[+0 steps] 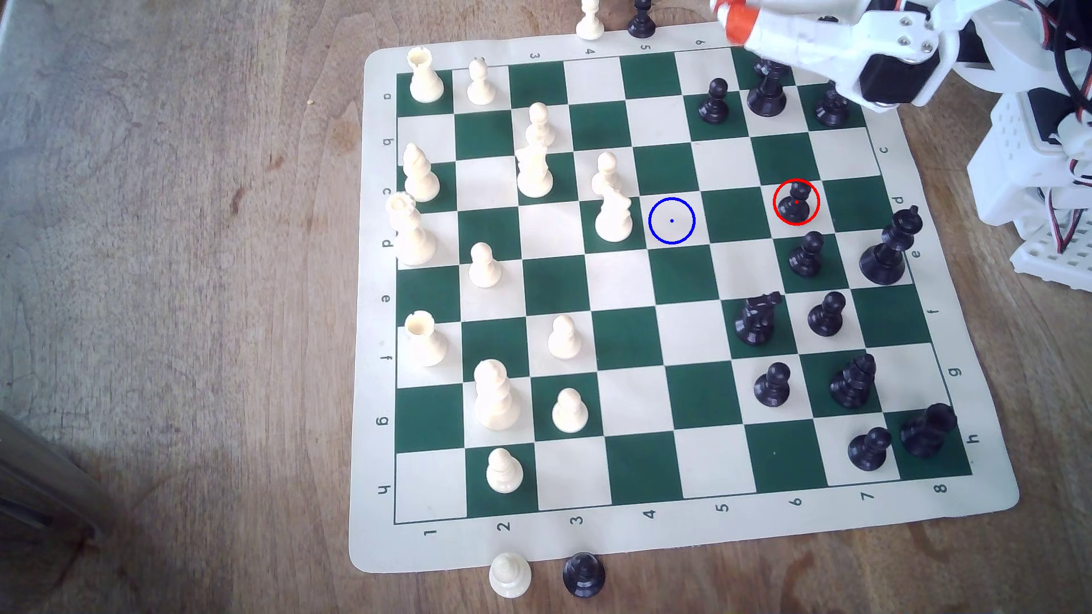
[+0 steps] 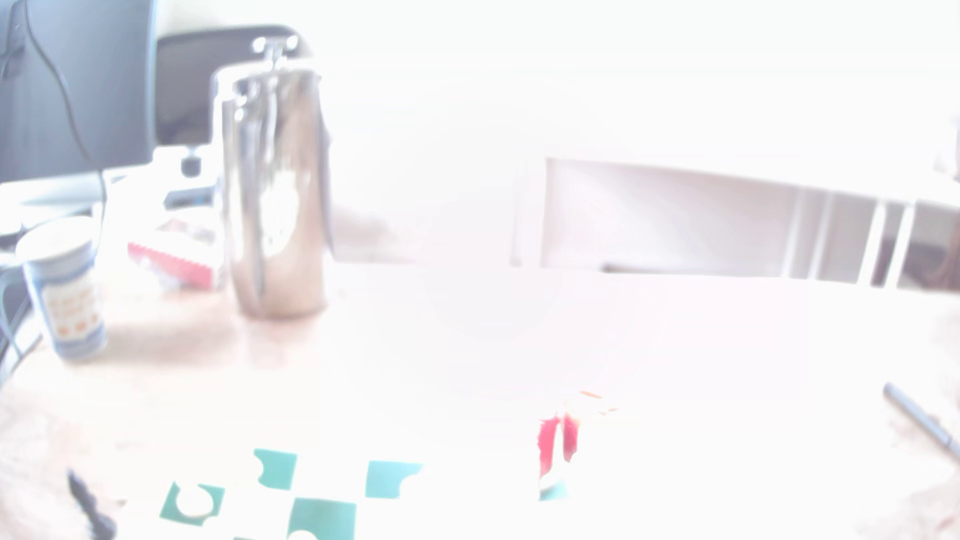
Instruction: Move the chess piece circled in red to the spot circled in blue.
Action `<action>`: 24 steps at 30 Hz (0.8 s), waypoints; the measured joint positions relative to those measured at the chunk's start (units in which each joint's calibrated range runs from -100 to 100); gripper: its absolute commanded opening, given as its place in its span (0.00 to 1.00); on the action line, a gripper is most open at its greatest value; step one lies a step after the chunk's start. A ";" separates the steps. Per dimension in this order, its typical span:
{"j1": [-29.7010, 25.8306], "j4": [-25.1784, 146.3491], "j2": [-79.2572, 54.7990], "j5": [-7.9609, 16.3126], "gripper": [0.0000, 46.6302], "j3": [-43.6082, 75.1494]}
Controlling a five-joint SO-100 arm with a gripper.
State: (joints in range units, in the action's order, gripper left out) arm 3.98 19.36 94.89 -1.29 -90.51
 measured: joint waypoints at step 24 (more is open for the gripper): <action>6.64 49.00 -51.86 7.47 0.16 39.49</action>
State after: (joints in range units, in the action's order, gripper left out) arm 10.62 68.37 43.02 6.18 -51.02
